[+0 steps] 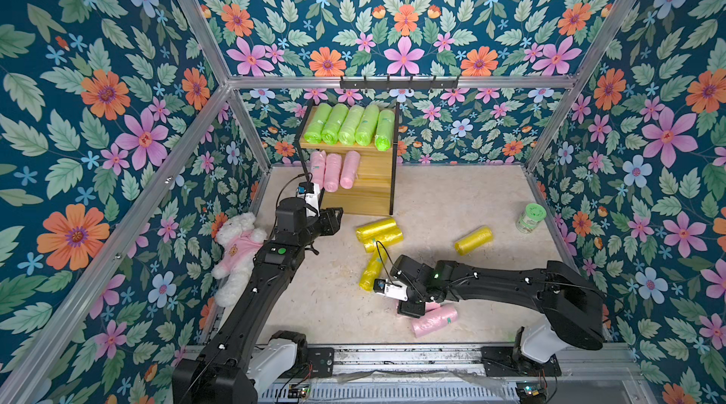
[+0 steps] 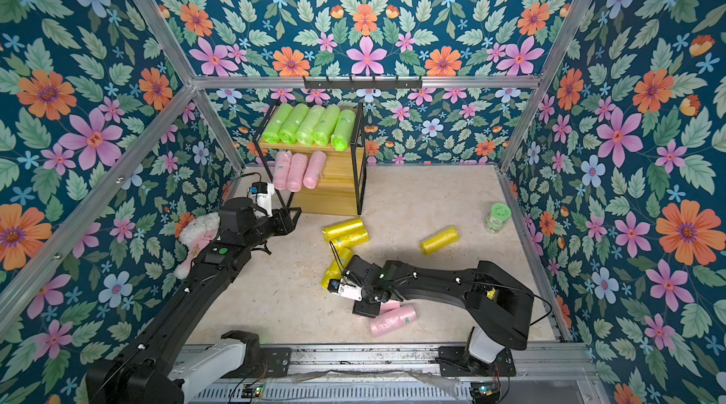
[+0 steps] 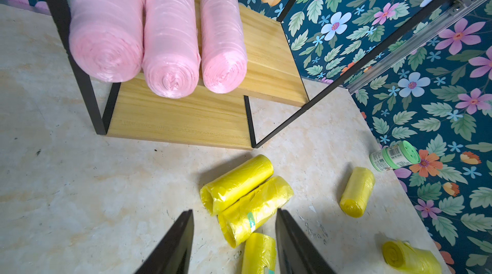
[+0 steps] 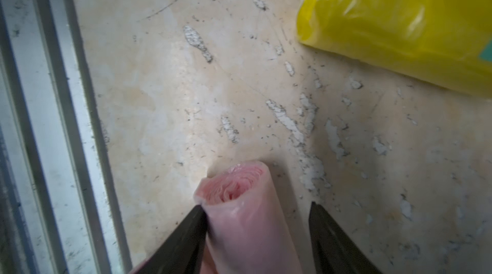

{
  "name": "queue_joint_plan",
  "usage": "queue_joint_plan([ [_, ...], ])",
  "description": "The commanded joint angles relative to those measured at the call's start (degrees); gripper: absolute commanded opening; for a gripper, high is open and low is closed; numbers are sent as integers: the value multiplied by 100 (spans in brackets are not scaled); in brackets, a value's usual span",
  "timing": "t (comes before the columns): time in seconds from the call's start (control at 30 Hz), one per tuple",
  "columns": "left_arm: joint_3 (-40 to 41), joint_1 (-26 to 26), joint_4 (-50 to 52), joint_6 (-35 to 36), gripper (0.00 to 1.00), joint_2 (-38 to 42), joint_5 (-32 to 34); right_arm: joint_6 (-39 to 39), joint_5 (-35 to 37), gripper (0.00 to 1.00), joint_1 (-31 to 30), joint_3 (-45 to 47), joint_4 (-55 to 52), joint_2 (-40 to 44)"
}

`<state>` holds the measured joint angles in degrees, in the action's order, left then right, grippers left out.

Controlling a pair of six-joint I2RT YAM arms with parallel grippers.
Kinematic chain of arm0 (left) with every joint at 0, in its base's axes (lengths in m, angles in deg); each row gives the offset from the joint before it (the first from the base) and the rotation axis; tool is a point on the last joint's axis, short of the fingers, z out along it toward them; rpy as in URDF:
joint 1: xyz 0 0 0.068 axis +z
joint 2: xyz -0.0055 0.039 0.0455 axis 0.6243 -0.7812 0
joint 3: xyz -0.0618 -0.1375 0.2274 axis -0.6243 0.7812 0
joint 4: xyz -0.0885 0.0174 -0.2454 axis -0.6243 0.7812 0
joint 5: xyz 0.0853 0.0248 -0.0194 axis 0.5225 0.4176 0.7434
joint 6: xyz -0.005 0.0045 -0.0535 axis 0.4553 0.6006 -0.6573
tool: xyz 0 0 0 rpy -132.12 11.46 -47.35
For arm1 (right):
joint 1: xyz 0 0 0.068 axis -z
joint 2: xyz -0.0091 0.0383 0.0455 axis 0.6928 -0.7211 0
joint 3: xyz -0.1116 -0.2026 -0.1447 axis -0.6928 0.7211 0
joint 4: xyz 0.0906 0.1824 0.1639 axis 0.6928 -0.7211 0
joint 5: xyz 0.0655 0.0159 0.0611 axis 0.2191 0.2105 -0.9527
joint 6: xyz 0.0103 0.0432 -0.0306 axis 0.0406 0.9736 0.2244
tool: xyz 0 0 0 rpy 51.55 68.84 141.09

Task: Sort the rolls of trash bags by color and place them on the shelf
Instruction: Pick up the roll of trash bags from the center of the board.

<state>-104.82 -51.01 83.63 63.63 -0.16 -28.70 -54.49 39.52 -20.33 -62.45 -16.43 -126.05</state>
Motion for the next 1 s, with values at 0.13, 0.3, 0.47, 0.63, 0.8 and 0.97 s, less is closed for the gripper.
queue_joint_plan([
  [0.13,-5,8,62,127,55,31,-6,598,713,63,653,-294,-85,-34],
  [0.3,20,8,65,126,55,22,-33,985,617,73,723,-347,-136,123],
  [0.47,60,8,47,120,55,15,-77,1475,386,87,732,-149,-138,355],
  [0.63,111,8,-39,92,56,-29,-153,1565,770,93,773,-34,-135,222],
  [0.8,121,8,-39,93,56,-14,-191,1481,928,92,810,-138,-181,-40],
  [0.97,130,9,-4,96,56,35,-182,1419,703,87,814,-215,-179,-358],
])
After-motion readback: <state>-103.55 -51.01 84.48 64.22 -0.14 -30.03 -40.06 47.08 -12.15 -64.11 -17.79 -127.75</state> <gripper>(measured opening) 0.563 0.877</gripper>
